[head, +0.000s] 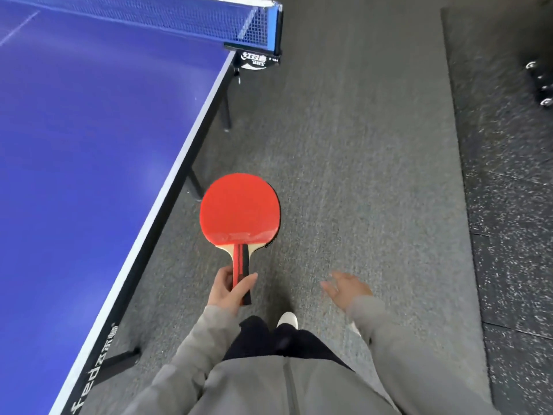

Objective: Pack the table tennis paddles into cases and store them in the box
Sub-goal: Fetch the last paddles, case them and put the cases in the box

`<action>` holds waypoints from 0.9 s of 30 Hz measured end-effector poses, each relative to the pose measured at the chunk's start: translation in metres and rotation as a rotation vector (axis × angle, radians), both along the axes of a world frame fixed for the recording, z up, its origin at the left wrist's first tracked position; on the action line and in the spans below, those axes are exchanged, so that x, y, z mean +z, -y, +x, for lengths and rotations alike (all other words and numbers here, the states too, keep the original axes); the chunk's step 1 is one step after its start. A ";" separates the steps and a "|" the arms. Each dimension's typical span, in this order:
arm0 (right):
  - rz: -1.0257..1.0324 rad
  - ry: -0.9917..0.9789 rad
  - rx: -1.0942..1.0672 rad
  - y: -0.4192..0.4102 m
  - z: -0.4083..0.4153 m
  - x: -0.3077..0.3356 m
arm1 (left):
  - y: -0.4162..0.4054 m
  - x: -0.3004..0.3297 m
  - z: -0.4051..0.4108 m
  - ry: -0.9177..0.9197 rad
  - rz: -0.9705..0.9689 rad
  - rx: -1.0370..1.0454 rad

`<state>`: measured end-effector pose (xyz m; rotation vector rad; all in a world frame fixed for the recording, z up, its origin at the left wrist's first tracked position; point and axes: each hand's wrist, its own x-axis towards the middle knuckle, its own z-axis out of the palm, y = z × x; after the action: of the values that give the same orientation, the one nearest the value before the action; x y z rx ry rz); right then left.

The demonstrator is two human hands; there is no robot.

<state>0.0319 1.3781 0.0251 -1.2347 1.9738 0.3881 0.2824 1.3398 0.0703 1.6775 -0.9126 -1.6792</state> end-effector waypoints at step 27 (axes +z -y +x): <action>-0.042 -0.036 -0.047 0.401 -0.157 0.007 | 0.425 -0.001 -0.170 -0.043 -0.045 -0.145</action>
<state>-0.1249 0.9771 0.0324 -1.2123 2.0472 0.3495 0.1123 0.9152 0.0690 1.5723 -1.0663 -1.7684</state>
